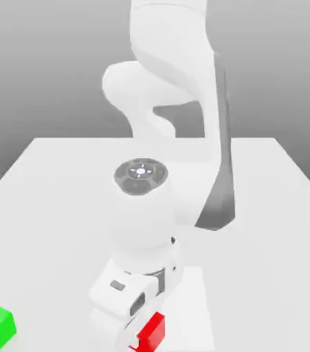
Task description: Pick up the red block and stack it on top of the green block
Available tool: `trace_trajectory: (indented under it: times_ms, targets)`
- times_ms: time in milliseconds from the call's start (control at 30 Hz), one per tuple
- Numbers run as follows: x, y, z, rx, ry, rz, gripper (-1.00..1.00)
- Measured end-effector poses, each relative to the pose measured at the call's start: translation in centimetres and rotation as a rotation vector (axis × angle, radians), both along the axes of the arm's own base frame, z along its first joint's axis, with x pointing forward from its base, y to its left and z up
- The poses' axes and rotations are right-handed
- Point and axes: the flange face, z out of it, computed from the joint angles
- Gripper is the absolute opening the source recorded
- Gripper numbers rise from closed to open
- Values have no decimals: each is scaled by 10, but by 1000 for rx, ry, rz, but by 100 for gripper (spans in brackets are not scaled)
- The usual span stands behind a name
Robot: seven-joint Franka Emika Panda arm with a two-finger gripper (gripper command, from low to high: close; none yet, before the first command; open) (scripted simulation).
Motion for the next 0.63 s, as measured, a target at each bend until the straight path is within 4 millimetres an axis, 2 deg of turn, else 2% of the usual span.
trace_trajectory:
  times_ms: [67,200,333,367,433,467,633]
  targets:
    - [0,-8,22,1,3,-15,-100]
    - [5,-106,39,2,9,-187,-100]
    - [-10,-206,52,3,6,-354,-100]
    - [-15,-231,48,3,4,-395,-100]
    - [-20,-254,24,2,1,-432,-100]
    - [-22,-258,9,2,1,-439,100]
    - [-22,-258,9,2,2,-439,100]
